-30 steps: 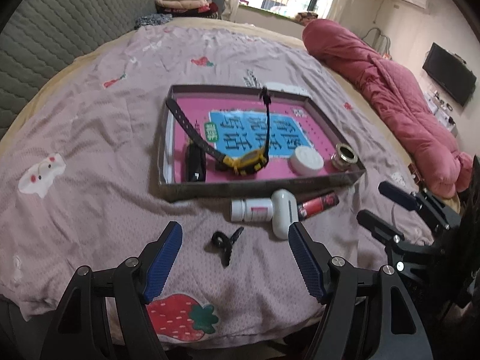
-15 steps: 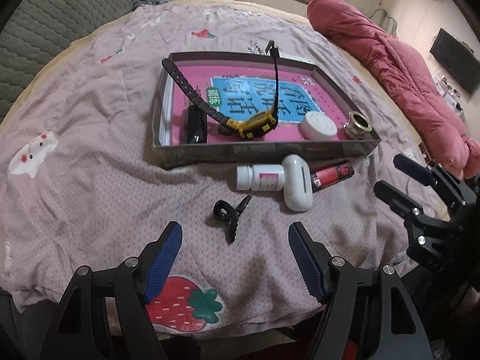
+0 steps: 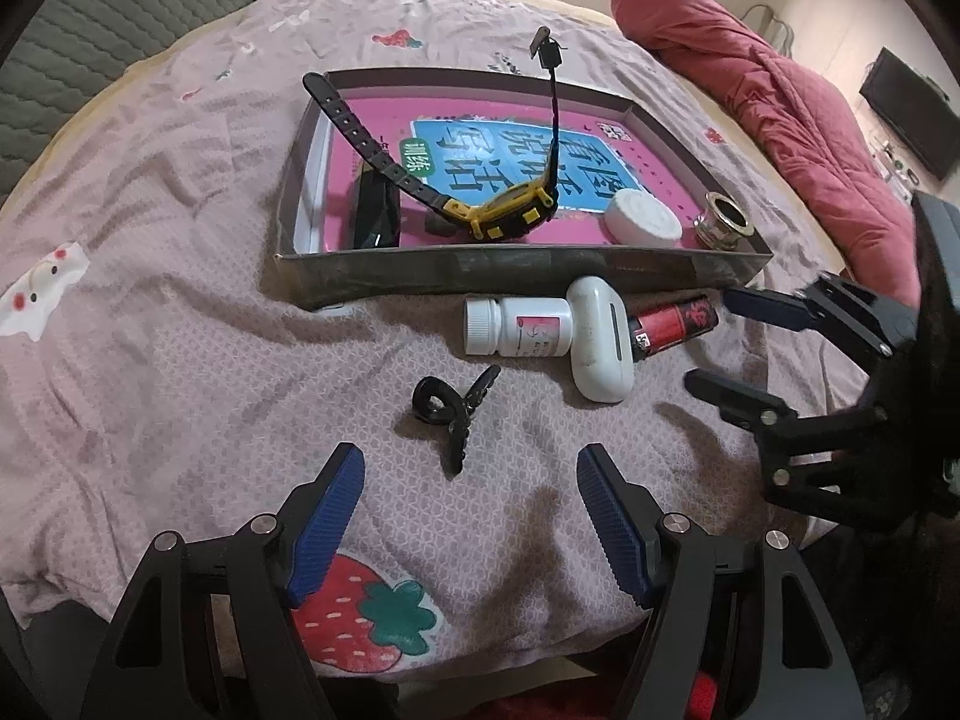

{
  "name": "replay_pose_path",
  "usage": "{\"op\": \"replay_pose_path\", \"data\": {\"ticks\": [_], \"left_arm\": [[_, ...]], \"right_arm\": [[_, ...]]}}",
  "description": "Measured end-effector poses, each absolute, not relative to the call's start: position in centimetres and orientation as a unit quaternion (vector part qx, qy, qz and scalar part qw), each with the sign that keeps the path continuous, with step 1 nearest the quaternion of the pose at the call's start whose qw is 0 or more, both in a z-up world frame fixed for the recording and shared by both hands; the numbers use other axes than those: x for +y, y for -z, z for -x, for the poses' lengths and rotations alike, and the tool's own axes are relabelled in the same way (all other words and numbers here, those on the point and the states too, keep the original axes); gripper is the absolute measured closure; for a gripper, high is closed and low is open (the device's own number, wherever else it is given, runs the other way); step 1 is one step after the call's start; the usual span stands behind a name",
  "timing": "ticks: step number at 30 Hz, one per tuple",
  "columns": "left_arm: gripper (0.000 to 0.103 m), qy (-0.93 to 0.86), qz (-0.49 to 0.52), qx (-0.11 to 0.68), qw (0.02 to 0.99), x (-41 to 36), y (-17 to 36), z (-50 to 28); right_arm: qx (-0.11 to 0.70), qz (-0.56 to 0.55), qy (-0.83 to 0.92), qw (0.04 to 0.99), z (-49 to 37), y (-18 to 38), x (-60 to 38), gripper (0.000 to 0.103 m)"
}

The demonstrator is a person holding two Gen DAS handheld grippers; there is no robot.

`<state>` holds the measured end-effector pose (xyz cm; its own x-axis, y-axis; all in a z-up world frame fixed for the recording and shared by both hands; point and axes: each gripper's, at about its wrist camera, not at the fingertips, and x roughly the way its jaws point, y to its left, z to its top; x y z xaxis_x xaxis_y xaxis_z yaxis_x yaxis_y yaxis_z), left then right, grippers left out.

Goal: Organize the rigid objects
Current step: 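Reach the right tool to the red lighter while the left tool reaches the black hair clip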

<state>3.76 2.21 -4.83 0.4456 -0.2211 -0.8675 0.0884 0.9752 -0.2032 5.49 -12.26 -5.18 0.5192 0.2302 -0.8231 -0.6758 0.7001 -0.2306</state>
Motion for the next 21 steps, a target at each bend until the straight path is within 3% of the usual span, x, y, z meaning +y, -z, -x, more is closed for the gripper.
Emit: {"op": "replay_pose_path", "data": {"ticks": [11, 21], "left_arm": [[0.028, 0.09, 0.066, 0.525, 0.844, 2.3, 5.5, -4.6], [0.028, 0.088, 0.049, 0.522, 0.847, 2.0, 6.1, -5.5]], "right_arm": [[0.44, 0.36, -0.372, 0.734, -8.5, 7.3, -10.6, 0.046], [0.514, 0.317, -0.367, 0.708, -10.9, 7.9, -10.9, 0.046]]}}
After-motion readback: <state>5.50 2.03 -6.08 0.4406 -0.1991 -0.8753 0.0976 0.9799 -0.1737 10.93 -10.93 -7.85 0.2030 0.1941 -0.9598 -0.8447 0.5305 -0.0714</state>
